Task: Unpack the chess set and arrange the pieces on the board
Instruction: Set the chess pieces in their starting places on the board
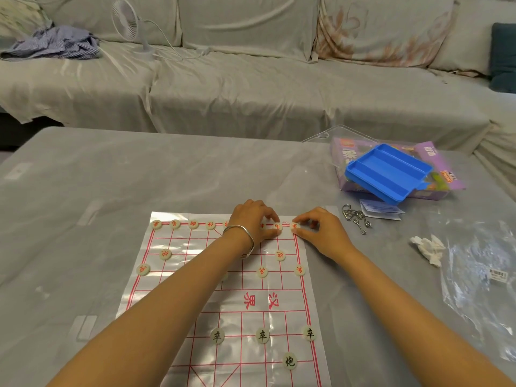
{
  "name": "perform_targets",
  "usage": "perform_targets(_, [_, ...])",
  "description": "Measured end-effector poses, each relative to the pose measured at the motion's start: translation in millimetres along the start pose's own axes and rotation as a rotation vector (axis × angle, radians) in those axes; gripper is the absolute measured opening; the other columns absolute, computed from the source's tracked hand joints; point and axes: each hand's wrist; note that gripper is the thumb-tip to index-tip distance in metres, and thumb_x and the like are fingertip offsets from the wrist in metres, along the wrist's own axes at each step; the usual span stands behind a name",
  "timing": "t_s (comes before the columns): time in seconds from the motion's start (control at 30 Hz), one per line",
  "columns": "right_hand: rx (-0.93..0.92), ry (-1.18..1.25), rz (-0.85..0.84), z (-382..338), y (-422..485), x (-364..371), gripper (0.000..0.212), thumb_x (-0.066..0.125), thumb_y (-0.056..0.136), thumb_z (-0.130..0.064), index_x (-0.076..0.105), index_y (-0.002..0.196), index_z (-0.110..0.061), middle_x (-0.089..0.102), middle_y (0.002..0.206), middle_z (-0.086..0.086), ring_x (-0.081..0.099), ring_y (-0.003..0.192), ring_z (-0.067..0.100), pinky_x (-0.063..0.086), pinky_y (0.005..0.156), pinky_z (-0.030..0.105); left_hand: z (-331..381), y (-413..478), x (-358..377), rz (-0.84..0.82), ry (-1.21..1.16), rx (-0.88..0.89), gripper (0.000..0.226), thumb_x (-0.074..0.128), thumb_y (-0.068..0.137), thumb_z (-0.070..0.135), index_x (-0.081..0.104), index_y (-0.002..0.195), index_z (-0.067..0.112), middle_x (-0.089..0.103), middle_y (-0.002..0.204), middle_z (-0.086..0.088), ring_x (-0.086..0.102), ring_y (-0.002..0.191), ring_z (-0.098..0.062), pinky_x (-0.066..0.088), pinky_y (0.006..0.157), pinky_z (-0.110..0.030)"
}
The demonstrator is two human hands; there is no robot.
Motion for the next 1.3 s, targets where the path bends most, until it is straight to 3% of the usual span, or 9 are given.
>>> perform_targets(0.77, [0.012, 0.007, -0.003, 1, 2, 3, 0.023, 0.070, 0.081, -0.032, 0.068, 0.101, -0.022, 0.056, 0.103, -0.004, 0.051, 0.089, 0.009, 0.039, 0.069, 0.009, -4, 2, 0, 0.019, -0.033, 0.002, 0.034, 0.061, 0.083, 0.047, 0.064, 0.112, 0.029, 0.058, 0.121, 0.003, 0.048, 0.110, -0.018, 0.038, 0.093, -0.031])
perform_targets(0.97, [0.012, 0.017, -0.001, 3, 1, 3, 0.023, 0.070, 0.080, -0.033, 0.067, 0.102, -0.024, 0.055, 0.101, -0.005, 0.052, 0.090, 0.010, 0.042, 0.072, 0.014, -5, 0, 1, 0.029, -0.036, -0.001, 0.037, 0.062, 0.082, 0.047, 0.064, 0.113, 0.028, 0.058, 0.122, 0.003, 0.048, 0.110, -0.018, 0.038, 0.094, -0.031])
perform_targets(1.07, [0.018, 0.046, -0.009, 3, -1, 0, 0.028, 0.070, 0.081, -0.032, 0.064, 0.107, -0.023, 0.054, 0.099, -0.006, 0.051, 0.087, 0.009, 0.039, 0.069, 0.009, -10, -4, -6, 0.029, -0.017, 0.021, 0.040, 0.063, 0.082, 0.045, 0.060, 0.118, 0.028, 0.058, 0.122, 0.004, 0.048, 0.112, -0.017, 0.037, 0.096, -0.031])
perform_targets(1.3, [0.052, 0.044, -0.002, -4, -18, -12, 0.026, 0.061, 0.088, -0.030, 0.061, 0.113, -0.022, 0.057, 0.111, -0.003, 0.053, 0.093, 0.011, 0.040, 0.070, 0.011, -40, -42, -35, 0.152, -0.057, 0.000, 0.035, 0.056, 0.087, 0.043, 0.059, 0.117, 0.026, 0.056, 0.123, 0.004, 0.045, 0.116, -0.017, 0.034, 0.099, -0.032])
Point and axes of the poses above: each hand's wrist, its own y-axis towards the middle knuckle, its own x-axis out of the palm, z = x × y
